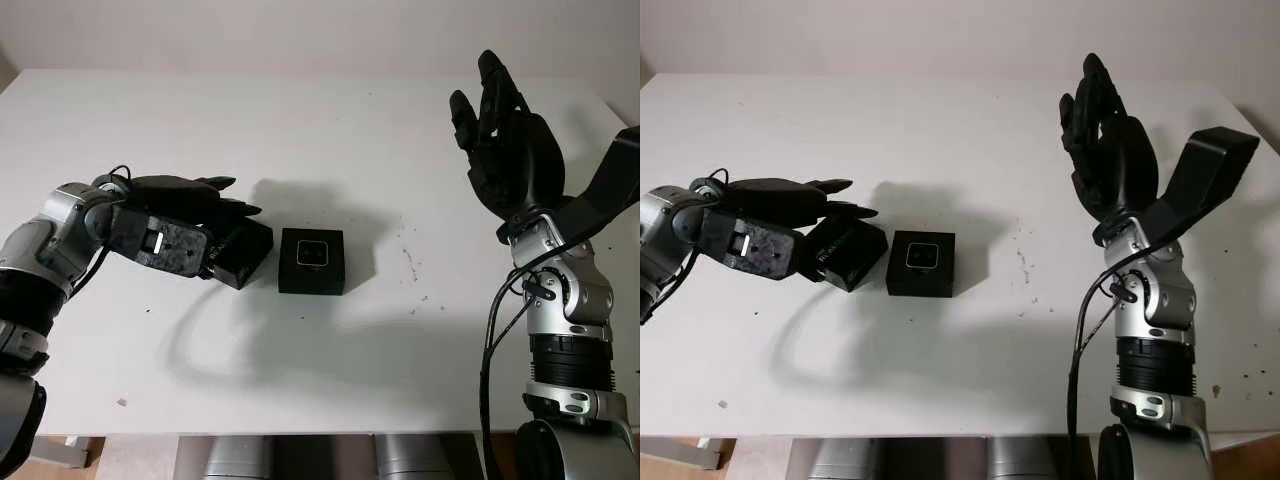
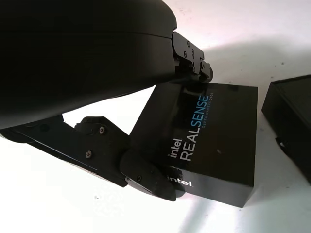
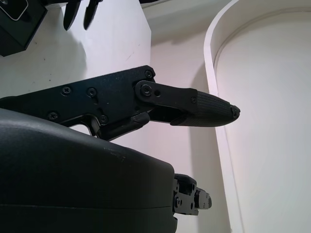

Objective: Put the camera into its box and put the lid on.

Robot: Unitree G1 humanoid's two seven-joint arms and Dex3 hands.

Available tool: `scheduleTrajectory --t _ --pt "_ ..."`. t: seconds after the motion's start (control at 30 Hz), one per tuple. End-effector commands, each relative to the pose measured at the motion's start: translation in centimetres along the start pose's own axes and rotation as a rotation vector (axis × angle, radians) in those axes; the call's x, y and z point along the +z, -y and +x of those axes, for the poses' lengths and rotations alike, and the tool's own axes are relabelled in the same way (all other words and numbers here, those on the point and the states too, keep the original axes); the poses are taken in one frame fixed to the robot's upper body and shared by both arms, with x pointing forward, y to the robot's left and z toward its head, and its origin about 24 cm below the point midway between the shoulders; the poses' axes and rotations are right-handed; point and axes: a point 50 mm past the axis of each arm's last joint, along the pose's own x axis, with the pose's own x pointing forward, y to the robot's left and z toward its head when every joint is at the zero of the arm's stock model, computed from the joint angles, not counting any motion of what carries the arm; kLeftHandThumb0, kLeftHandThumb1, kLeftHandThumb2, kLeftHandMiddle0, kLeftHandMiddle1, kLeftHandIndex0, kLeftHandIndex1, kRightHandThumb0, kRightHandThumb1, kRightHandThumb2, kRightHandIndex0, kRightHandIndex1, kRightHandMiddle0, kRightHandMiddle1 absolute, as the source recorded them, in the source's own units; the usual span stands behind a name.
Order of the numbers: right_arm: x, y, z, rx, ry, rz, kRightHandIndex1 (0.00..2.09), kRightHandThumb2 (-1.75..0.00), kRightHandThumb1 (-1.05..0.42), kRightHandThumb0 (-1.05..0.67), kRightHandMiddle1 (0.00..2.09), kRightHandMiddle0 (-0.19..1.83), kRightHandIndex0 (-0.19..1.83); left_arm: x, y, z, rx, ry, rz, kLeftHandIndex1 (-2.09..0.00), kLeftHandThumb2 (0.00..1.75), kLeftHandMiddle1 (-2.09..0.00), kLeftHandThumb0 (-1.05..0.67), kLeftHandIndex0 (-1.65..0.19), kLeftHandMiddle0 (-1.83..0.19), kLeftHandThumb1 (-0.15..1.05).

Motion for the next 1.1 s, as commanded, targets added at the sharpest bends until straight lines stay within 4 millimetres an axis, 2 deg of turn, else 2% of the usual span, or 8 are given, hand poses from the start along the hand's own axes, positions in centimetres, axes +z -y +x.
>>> scheduleTrajectory --t 0.0,0.03,0.13,0.23,0.4,0.53,0.67,1.07 --pt "0.5 -0.1 -0.2 0.005 0.017 -0.014 0.06 -0.54 -1.05 -0.66 0.06 -0.01 -0.02 0.1 1.2 0.3 -0.017 0.014 -0.011 -0.30 0.06 -1.14 -0.16 -0.61 -0.38 0.91" --pt "0.5 -0.1 -0.3 0.004 0.020 -0.012 0.06 -0.55 -1.05 -0.66 0.06 -0.01 -0.02 0.1 1.3 0.3 -0.014 0.013 -0.001 -0.36 0.06 -1.19 -0.16 -0.62 -0.40 0.91" --pt "0.5 0.0 -0.4 0.001 0.035 -0.004 0.06 -0.57 -1.05 -0.65 0.06 -0.02 -0.02 -0.1 1.7 0.3 -0.029 -0.019 0.049 -0.77 0.05 -1.23 -0.20 -0.43 -0.37 0.91" --pt "0.6 0.0 -0.4 -0.005 0.048 0.009 0.06 -0.57 -1.05 -0.65 0.06 -0.02 -0.02 -0.3 2.0 0.3 -0.044 -0.057 0.073 -0.84 0.05 -1.38 -0.26 -0.35 -0.32 0.89" --pt "0.6 -0.2 -0.5 -0.009 0.060 0.020 0.06 -0.56 -1.05 -0.66 0.06 -0.01 -0.01 -0.5 2.6 0.5 -0.048 -0.093 0.072 -0.98 0.05 -1.84 -0.30 -0.33 -0.27 0.87" --pt "0.5 -0.4 -0.5 -0.012 0.075 0.042 0.07 -0.57 -1.05 -0.65 0.07 0.01 0.01 -0.5 2.8 0.5 -0.043 -0.101 -0.013 -1.12 0.06 -1.81 -0.27 -0.30 -0.42 0.88" --pt "0.4 -0.6 -0.6 -0.029 0.083 0.053 0.08 -0.57 -1.05 -0.66 0.08 0.03 0.04 -0.5 2.8 0.3 0.009 -0.096 -0.173 -1.30 0.06 -1.56 -0.24 -0.32 -0.45 0.93" --pt "-0.3 -0.9 -1.0 -0.028 0.070 0.074 0.07 -0.55 -1.05 -0.65 0.08 0.05 0.04 -1.1 -0.9 -1.5 0.238 -0.251 -0.519 -1.52 0.05 -1.62 -0.25 -0.29 -0.52 0.94"
